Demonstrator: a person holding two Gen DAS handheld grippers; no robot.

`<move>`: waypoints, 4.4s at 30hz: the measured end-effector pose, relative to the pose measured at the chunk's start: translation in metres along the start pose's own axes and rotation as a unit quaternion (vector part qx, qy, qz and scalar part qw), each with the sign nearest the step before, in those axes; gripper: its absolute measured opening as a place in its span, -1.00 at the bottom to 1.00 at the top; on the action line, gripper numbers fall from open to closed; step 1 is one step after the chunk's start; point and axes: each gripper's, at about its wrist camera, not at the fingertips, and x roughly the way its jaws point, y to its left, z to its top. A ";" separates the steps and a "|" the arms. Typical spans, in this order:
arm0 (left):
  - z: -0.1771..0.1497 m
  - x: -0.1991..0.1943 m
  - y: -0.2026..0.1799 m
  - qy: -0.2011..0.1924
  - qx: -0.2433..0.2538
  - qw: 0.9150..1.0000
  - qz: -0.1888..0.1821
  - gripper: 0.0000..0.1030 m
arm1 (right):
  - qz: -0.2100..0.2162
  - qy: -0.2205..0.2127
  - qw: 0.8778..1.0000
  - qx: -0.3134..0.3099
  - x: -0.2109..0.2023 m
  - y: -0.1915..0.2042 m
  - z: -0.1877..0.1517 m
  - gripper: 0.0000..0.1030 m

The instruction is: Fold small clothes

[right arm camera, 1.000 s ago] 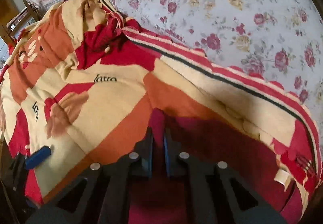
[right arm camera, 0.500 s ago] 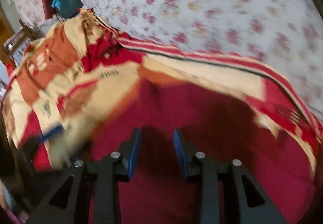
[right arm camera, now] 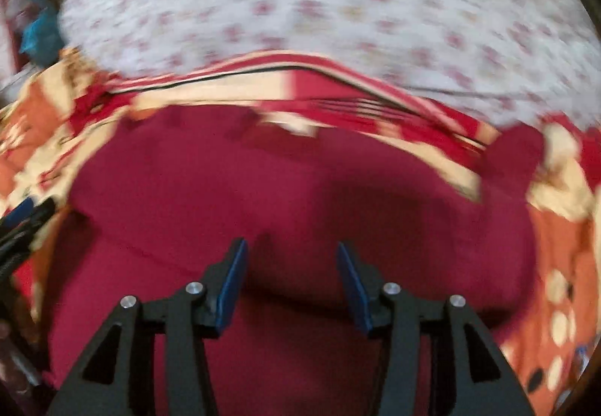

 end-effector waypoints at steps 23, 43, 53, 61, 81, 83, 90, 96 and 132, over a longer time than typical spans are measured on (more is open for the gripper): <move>0.019 0.054 -0.027 0.065 0.029 0.997 -0.033 0.32 | -0.032 0.009 0.999 0.036 0.007 -0.048 -0.002 0.36; 0.018 0.053 -0.043 0.044 0.072 0.996 -0.007 0.32 | -0.027 -0.053 0.991 0.123 -0.032 -0.118 0.020 0.38; 0.017 0.057 -0.045 0.051 0.074 0.996 -0.010 0.32 | -0.045 -0.037 0.977 0.204 -0.010 -0.205 0.057 0.38; 0.016 0.063 -0.048 0.058 0.075 0.995 -0.018 0.32 | -0.031 -0.003 0.978 0.205 0.045 -0.212 0.085 0.38; 0.028 0.048 -0.034 0.037 0.043 0.998 -0.027 0.32 | 0.074 -0.076 0.980 0.169 -0.048 -0.186 0.087 -0.88; 0.031 0.045 -0.027 0.032 0.029 0.999 -0.028 0.31 | 0.111 -0.102 0.979 0.141 -0.080 -0.164 0.095 -0.88; 0.038 0.039 -0.001 0.024 -0.026 0.998 -0.043 0.32 | 0.226 -0.082 0.971 0.006 -0.103 -0.031 0.072 -0.87; 0.039 0.039 0.008 0.029 -0.048 0.997 -0.058 0.31 | 0.210 0.076 0.972 -0.067 -0.017 0.048 0.004 -0.28; 0.027 0.013 -0.065 0.003 0.111 0.985 -0.129 -0.24 | 0.184 0.035 0.978 0.096 -0.052 -0.065 -0.074 0.21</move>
